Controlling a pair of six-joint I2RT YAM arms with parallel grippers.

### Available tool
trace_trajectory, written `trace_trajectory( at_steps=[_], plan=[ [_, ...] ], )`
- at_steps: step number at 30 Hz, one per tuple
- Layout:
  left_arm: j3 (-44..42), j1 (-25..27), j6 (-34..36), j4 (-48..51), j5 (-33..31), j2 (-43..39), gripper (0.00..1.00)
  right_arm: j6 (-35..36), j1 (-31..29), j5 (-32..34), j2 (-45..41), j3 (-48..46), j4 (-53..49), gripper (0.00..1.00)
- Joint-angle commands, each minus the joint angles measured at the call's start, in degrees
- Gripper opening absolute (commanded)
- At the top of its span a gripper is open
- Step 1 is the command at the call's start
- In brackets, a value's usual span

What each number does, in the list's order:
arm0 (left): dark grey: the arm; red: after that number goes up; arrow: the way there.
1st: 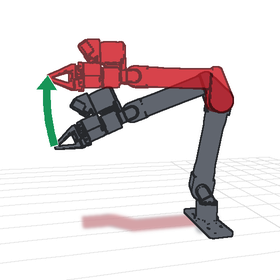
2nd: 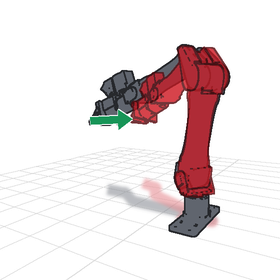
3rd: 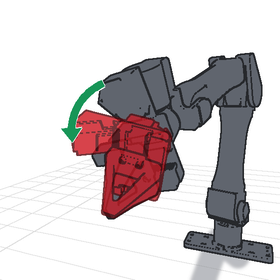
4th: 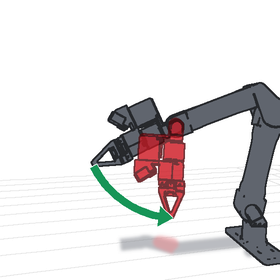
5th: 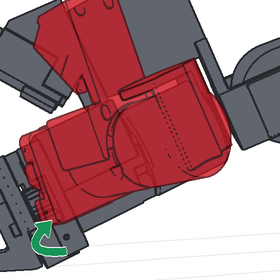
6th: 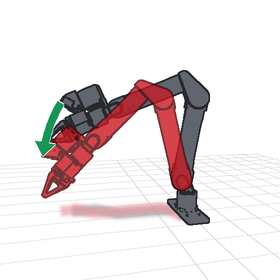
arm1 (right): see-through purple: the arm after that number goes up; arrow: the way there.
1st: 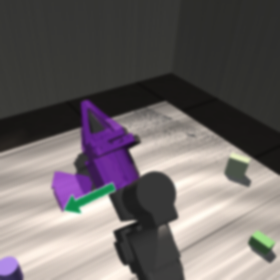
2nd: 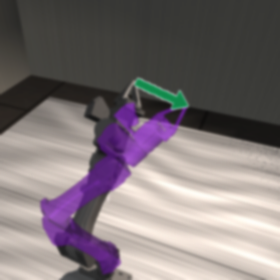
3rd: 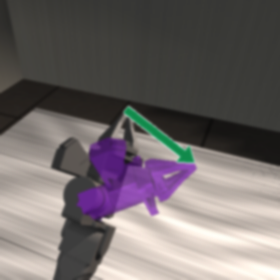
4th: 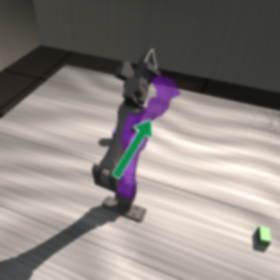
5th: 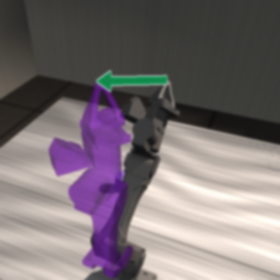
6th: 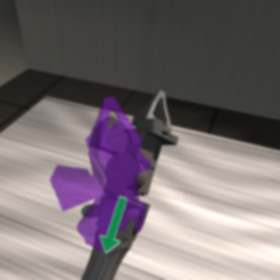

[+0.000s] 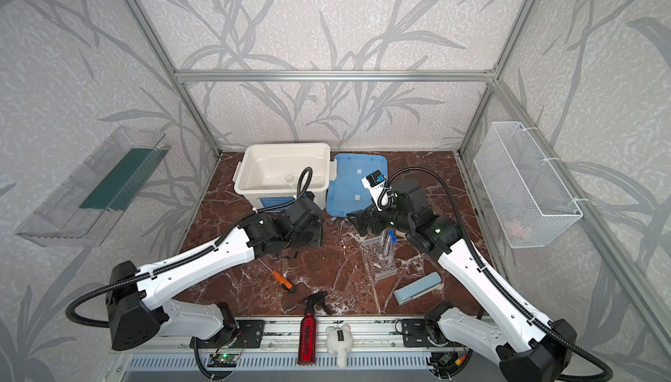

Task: Organize the chemistry lab equipment
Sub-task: 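Lift the second pipette over the bin with left gripper while right gripper approaches, then lower the second pipette into the white bin and open the left gripper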

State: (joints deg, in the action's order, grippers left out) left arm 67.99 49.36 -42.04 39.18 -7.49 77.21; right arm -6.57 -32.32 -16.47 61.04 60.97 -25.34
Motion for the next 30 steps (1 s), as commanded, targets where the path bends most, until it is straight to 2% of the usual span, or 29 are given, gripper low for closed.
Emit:
trace_trajectory(
  at_steps=[1, 5, 8, 17, 22, 27, 30],
  plan=[
    [4.49, -4.34, 5.42, 0.32, 0.82, -2.27, 0.15, -3.32, -0.12, -0.12, 1.96, 3.21, 4.38, 0.99],
    [11.48, -9.19, 11.68, 1.48, 3.44, -0.23, 0.15, -6.48, -0.20, -0.75, 4.68, 5.05, 8.30, 0.99],
    [15.54, -14.04, 15.31, 1.09, 8.59, 2.61, 0.15, -7.06, -0.12, -1.79, 8.61, 8.61, 7.72, 0.99],
    [28.91, -24.60, 19.43, 3.03, 20.82, 16.72, 0.15, -8.93, 1.00, -3.96, 18.37, 16.02, 10.21, 0.99],
    [42.37, -26.81, 21.55, 9.86, 19.75, 29.50, 0.15, -9.72, 2.48, -5.85, 26.12, 22.46, 7.52, 0.99],
    [54.19, -29.03, 21.58, 15.37, 25.64, 42.11, 0.15, -7.21, 2.57, -8.25, 33.43, 29.33, 2.08, 0.99],
    [59.19, -29.15, 21.57, 18.19, 26.43, 47.43, 0.15, -7.16, 2.60, -7.43, 35.16, 29.98, 1.83, 0.99]
  ],
)
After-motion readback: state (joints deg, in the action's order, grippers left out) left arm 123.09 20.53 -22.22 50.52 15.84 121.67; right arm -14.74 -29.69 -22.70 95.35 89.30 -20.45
